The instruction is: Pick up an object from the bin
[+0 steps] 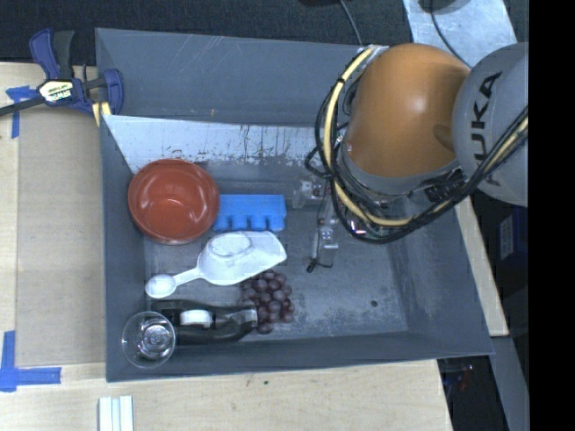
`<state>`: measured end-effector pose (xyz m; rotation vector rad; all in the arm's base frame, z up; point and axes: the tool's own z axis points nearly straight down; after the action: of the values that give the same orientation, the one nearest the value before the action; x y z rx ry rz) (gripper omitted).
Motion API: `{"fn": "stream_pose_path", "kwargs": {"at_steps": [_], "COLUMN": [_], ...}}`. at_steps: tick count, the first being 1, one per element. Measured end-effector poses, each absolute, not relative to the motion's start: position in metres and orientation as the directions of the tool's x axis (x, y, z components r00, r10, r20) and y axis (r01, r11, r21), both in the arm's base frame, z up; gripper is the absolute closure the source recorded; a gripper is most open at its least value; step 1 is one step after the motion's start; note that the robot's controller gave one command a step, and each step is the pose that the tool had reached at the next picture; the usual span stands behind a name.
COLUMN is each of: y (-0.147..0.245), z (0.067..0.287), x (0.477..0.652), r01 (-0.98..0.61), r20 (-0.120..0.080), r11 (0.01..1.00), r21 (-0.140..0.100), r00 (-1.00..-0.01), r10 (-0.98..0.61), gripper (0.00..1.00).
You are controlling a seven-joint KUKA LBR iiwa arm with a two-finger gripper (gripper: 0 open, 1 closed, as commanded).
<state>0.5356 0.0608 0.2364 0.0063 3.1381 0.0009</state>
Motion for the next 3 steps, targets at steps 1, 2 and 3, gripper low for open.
{"fn": "stream_pose_path", "kwargs": {"at_steps": [1,2,3], "y": [0.061,0.094,0.107], "z": [0.236,0.164,0.154], "x": [0.536,0.527,0.543], "r01": [0.004,-0.037,0.012], "r20": [-0.003,-0.001,-0.021], "r11": [1.0,0.999,1.0], "r21": [0.001,0.001,0.002], "r00": [-1.0,-0.999,-1.0], "r10": [0.004,-0.037,0.012], "gripper": [0.0,0.0,0.0]}}
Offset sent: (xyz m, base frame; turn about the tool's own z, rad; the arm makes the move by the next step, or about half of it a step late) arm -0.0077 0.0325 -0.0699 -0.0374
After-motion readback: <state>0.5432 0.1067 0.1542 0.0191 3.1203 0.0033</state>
